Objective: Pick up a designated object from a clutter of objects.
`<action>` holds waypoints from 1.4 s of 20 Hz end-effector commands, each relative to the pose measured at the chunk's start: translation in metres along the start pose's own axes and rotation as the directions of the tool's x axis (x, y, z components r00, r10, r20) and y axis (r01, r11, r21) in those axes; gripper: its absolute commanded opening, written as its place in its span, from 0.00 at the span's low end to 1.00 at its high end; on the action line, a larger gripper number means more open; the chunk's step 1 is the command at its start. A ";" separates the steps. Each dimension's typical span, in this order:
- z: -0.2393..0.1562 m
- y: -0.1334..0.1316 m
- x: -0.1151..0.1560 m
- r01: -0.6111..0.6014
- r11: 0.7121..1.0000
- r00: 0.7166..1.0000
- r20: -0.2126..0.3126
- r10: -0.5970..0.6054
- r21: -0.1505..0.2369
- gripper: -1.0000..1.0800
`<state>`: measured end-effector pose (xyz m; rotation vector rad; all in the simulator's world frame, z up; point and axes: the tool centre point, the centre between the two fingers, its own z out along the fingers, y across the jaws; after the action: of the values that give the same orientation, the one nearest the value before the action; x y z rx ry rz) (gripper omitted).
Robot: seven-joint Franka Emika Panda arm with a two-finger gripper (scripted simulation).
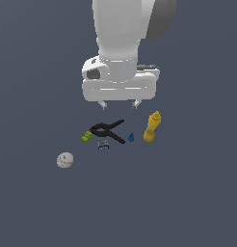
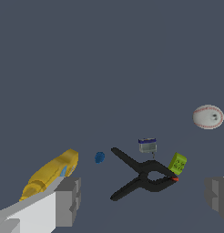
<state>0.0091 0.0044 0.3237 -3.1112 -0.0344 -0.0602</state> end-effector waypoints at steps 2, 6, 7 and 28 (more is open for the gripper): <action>0.004 0.005 0.003 -0.004 1.000 1.000 0.001 0.004 0.000 0.96; 0.014 0.019 0.011 -0.014 1.000 1.000 0.003 0.014 0.000 0.96; 0.018 0.023 0.014 -0.017 1.000 1.000 0.003 0.017 -0.001 0.96; 0.171 0.209 0.056 -0.133 0.991 0.991 0.025 0.134 -0.024 0.96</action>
<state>0.0754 -0.1851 0.1610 -3.1251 0.1647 -0.0171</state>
